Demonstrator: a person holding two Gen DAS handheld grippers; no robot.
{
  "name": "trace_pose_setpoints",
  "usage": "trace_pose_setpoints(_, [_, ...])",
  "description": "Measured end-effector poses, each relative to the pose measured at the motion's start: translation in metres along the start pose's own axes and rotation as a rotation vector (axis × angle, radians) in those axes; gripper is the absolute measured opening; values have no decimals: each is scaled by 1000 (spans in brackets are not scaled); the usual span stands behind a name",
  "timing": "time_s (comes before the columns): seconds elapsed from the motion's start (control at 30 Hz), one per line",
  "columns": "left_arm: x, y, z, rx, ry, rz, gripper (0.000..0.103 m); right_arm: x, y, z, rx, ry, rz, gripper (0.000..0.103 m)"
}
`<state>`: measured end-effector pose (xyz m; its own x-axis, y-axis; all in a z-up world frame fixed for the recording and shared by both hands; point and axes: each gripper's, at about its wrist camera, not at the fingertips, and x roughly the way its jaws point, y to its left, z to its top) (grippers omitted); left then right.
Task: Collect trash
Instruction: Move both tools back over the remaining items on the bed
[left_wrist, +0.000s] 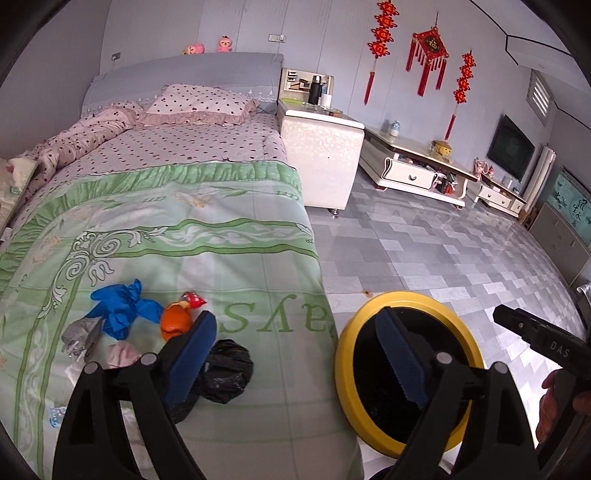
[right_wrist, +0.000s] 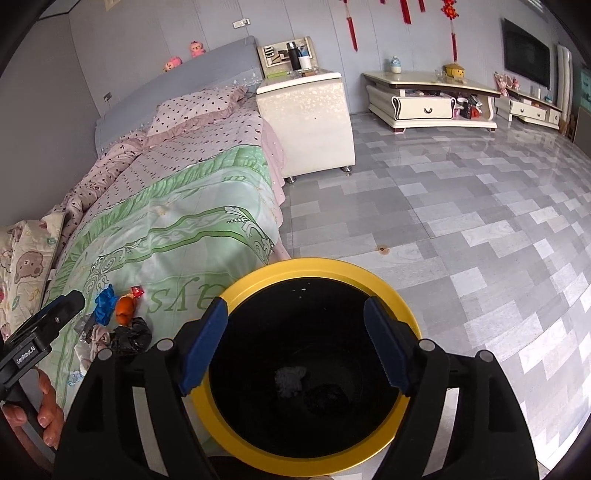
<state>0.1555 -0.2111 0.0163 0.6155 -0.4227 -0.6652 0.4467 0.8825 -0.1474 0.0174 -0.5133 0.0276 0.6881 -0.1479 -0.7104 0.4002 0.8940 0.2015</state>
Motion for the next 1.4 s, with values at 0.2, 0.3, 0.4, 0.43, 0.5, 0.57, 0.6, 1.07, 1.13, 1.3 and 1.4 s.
trace_pose_setpoints(0.2, [-31, 41, 6, -18, -44, 74, 87, -17, 43, 2, -60, -23, 45, 76])
trace_pose_setpoints(0.3, [-46, 63, 5, -33, -58, 108, 88, -23, 67, 1, -88, -29, 71, 77])
trace_pose_setpoints(0.4, [-60, 84, 1, -39, -65, 156, 89, -27, 93, -2, -116, -28, 95, 77])
trace_pose_setpoints(0.43, [-64, 91, -1, -44, -67, 168, 89, -27, 100, -3, -123, -24, 105, 77])
trace_pose_setpoints(0.5, [-72, 105, -6, -58, -65, 191, 89, -27, 116, -6, -139, -18, 123, 77])
trace_pose_setpoints(0.57, [-79, 119, -11, -79, -64, 207, 89, -26, 133, -10, -163, -13, 139, 77])
trace_pose_setpoints(0.6, [-83, 126, -14, -87, -62, 219, 89, -26, 141, -12, -176, -12, 144, 77])
trace_pose_setpoints(1.07, [-101, 185, -66, -179, -12, 313, 89, 20, 218, -36, -281, 44, 150, 77])
trace_pose_setpoints(1.13, [-99, 189, -76, -189, 6, 320, 89, 29, 226, -39, -291, 50, 144, 77])
trace_pose_setpoints(1.3, [-94, 199, -100, -216, 35, 322, 89, 54, 246, -47, -322, 70, 126, 77])
trace_pose_setpoints(1.4, [-91, 201, -113, -224, 52, 319, 89, 73, 256, -53, -324, 99, 117, 77])
